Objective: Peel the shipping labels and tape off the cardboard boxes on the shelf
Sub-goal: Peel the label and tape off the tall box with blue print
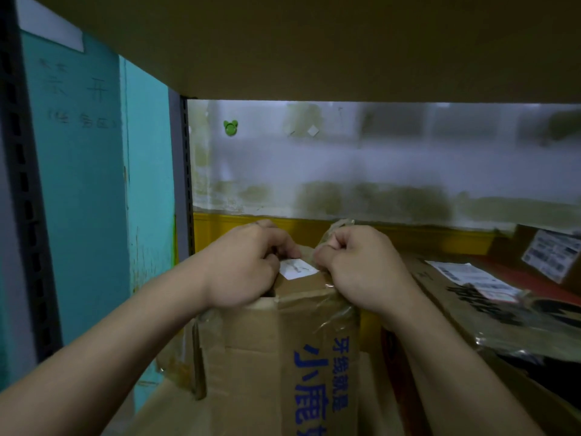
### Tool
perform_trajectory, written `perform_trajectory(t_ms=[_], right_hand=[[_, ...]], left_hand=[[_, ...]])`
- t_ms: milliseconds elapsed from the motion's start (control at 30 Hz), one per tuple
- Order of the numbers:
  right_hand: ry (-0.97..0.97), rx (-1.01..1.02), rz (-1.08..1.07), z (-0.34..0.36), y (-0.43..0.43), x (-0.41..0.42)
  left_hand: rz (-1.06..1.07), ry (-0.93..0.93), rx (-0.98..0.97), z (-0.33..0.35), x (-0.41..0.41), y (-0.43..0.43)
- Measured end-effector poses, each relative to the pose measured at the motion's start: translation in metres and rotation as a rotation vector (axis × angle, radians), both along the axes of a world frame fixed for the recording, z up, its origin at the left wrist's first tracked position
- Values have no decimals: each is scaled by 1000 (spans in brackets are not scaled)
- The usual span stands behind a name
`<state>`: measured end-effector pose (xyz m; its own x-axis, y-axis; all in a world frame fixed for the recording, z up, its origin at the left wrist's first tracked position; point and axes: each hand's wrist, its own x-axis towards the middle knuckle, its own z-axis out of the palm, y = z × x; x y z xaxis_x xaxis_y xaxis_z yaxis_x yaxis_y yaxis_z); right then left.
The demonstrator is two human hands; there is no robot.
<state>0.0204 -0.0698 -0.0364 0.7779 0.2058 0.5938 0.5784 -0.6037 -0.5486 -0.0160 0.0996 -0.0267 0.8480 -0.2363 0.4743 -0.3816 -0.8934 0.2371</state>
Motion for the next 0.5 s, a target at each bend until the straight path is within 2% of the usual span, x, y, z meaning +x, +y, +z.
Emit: perform_trajectory(t_ms=[200,500], right_hand=[[-13,11,-7,-2,-5,-6],[185,-60,49,12,-5,-3]], left_hand=[[-4,2,15,5,-1,-9],[71,16,7,12,4,-19]])
